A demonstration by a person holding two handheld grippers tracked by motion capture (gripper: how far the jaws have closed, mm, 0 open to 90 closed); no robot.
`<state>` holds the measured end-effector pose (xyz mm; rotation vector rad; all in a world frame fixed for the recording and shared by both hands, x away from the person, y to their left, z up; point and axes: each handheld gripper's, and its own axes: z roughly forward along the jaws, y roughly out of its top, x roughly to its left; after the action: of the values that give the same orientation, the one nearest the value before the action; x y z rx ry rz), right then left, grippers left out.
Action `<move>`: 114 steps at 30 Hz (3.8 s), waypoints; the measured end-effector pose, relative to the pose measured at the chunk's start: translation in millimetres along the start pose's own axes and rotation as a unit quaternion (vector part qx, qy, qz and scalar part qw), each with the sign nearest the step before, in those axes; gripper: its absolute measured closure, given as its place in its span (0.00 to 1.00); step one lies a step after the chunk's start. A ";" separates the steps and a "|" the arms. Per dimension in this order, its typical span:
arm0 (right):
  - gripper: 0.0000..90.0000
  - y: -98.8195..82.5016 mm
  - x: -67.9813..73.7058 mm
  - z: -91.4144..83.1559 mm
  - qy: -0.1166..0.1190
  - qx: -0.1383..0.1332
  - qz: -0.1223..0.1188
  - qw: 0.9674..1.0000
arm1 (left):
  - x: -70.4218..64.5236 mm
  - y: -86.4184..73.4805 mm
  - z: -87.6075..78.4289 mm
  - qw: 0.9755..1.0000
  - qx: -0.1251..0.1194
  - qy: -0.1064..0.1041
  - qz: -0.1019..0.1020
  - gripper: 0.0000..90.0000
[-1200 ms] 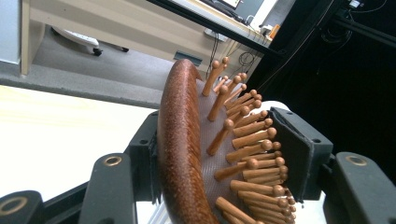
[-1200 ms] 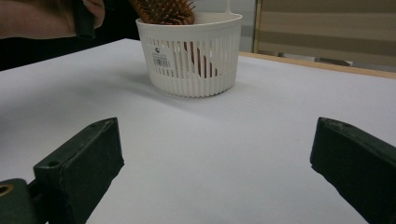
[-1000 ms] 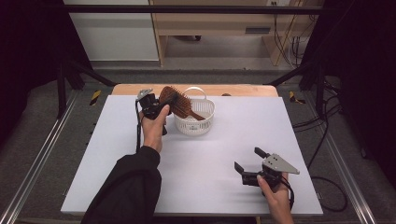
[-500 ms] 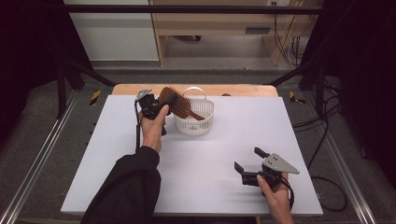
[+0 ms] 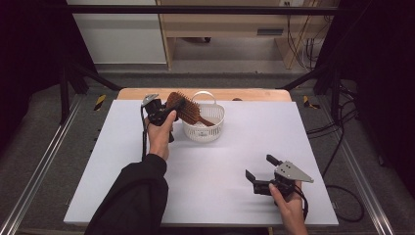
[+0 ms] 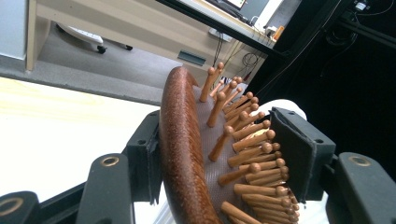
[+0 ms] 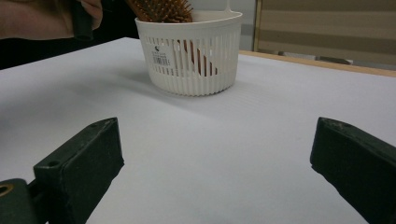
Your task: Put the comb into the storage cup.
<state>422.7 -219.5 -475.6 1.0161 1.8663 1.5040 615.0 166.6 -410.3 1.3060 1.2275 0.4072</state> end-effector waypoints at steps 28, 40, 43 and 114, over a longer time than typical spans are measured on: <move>0.03 -0.3 0.1 0.5 0.001 0.002 0.001 1.000 | 4.4 0.0 -2.3 1.000 0.000 0.007 0.001 0.35; 0.03 -0.4 0.1 0.9 0.001 0.003 0.000 1.000 | 7.5 1.4 -6.3 1.000 -0.008 0.006 -0.001 0.27; 0.03 -0.5 0.3 1.1 0.001 0.003 0.000 1.000 | 8.7 0.9 -7.8 1.000 -0.010 0.006 -0.001 0.25; 0.03 -1.5 2.2 3.5 0.004 0.011 0.001 1.000 | 11.5 5.0 -22.8 0.999 -0.029 0.014 0.020 0.06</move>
<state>423.8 -215.8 -477.7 1.0222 1.8923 1.4941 602.1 188.8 -406.4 1.2804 1.2044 0.4882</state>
